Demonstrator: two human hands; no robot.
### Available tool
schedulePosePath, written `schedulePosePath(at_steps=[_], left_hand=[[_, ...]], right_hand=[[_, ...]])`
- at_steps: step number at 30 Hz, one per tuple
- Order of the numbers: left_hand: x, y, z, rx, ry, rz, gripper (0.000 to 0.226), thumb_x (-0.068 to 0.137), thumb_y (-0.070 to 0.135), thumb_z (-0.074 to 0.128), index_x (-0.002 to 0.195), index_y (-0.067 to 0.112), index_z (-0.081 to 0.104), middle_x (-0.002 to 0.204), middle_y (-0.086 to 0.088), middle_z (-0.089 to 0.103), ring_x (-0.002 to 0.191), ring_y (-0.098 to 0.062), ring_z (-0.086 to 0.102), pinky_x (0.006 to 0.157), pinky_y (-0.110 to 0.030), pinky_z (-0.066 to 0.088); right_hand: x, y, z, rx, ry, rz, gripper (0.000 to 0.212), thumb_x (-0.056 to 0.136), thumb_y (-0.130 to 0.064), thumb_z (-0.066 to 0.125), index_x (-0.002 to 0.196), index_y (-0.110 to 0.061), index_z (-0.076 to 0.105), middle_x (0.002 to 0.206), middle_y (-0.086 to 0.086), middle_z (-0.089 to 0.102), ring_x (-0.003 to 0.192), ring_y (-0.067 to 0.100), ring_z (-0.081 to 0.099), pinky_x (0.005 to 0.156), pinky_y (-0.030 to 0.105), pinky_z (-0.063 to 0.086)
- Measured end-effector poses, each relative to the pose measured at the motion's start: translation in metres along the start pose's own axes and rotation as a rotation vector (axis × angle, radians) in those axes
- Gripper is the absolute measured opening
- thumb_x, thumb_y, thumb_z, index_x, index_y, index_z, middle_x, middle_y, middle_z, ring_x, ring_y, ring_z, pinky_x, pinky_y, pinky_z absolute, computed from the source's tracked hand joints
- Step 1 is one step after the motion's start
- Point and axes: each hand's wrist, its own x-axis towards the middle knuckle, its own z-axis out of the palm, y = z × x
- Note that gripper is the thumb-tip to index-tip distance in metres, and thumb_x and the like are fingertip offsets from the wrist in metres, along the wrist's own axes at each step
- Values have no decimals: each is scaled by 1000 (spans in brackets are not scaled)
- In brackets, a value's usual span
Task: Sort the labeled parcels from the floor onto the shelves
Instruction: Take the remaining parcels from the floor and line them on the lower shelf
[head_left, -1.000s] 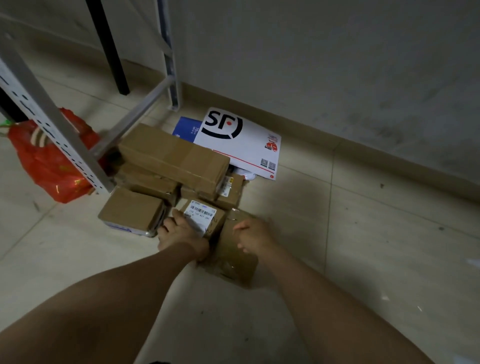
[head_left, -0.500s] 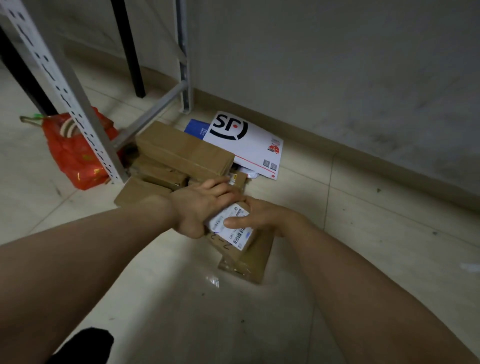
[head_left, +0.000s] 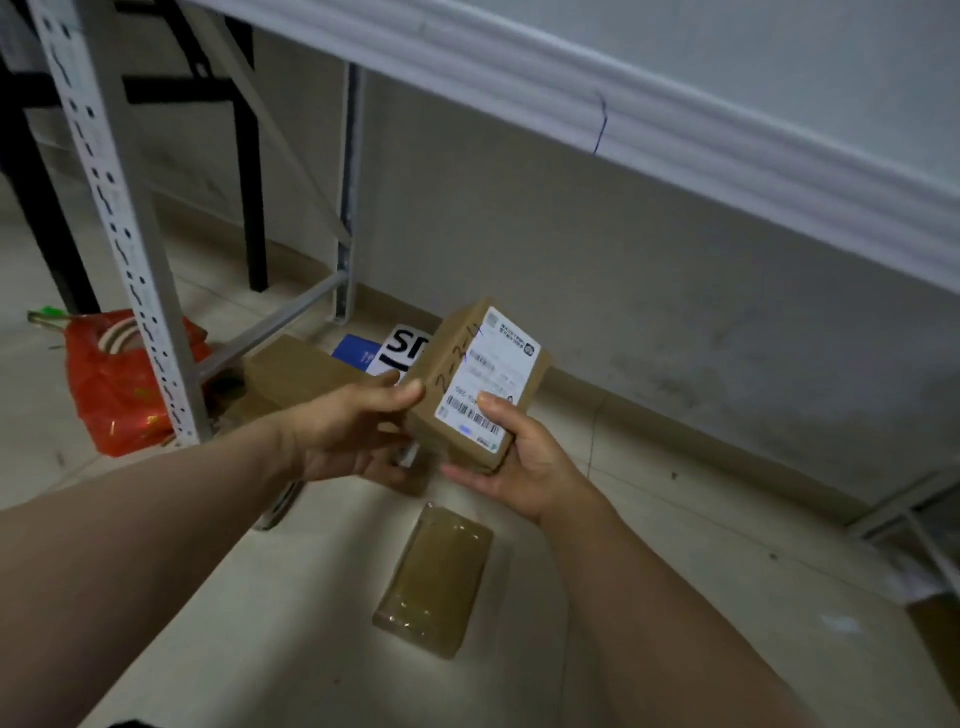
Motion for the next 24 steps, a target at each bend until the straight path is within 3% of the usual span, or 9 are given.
schedulePosePath(at_steps=[4, 7, 10, 12, 15, 17, 19, 22, 24], left_hand=[[-2, 17, -2, -252, -9, 162, 122, 41, 42, 99, 146, 19, 41, 139, -15, 51, 119, -42, 60, 94, -61, 51], [-3, 26, 3, -186, 123, 230, 131, 30, 22, 99, 142, 37, 34, 132, -6, 60, 110, -32, 66, 86, -51, 57], [-9, 36, -2, -144, 153, 270, 108, 45, 13, 86, 142, 21, 38, 126, -12, 64, 110, -31, 63, 85, -45, 52], [-15, 42, -10, -135, 117, 295, 96, 52, 13, 83, 138, 8, 42, 131, -24, 56, 115, -38, 58, 95, -47, 41], [-21, 43, -17, -127, 46, 307, 89, 56, 13, 83, 136, 0, 45, 139, -33, 50, 121, -45, 55, 113, -56, 29], [-26, 46, -17, -117, -23, 312, 80, 53, 16, 88, 124, 5, 55, 129, -31, 58, 111, -40, 62, 107, -53, 38], [-29, 53, -15, -107, -47, 322, 87, 50, 15, 92, 127, 9, 52, 131, -30, 57, 110, -39, 63, 99, -50, 46], [-43, 77, -5, -4, -69, 377, 110, 40, 14, 97, 137, 13, 45, 126, -22, 63, 109, -36, 65, 87, -43, 56], [-63, 104, 9, 160, -134, 437, 112, 39, 18, 98, 137, 17, 44, 119, -13, 67, 107, -35, 66, 82, -39, 58]], right_hand=[[1, -2, 17, 25, -1, -91, 69, 70, -29, 85, 134, -25, 58, 123, 8, 72, 118, 32, 65, 89, 56, 57], [-3, -3, 28, 40, -23, -145, 62, 71, -23, 86, 128, -25, 61, 121, 9, 72, 118, 35, 65, 91, 64, 53], [-11, -15, 32, 42, -44, -151, 42, 75, -27, 78, 116, -22, 68, 117, 11, 74, 117, 38, 64, 97, 70, 45], [-12, -27, 24, 48, -58, -182, 59, 73, -35, 82, 125, -19, 63, 122, 13, 72, 116, 38, 65, 99, 72, 43], [-22, -43, 17, -59, -83, -190, 94, 59, -35, 95, 140, -17, 52, 126, 14, 69, 116, 33, 67, 93, 60, 53], [-30, -50, 16, -219, -97, -193, 85, 69, -26, 88, 143, -15, 47, 124, 13, 71, 111, 29, 70, 85, 49, 58], [-38, -60, 17, -295, -114, -210, 76, 75, -15, 83, 141, -15, 46, 123, 12, 71, 112, 29, 69, 88, 45, 58], [-57, -84, 16, -333, -216, -300, 84, 64, -10, 84, 138, -16, 45, 126, 12, 69, 116, 31, 67, 88, 40, 58], [-74, -102, 18, -410, -301, -378, 91, 62, -4, 80, 142, -14, 38, 133, 14, 64, 124, 32, 61, 94, 41, 56]])
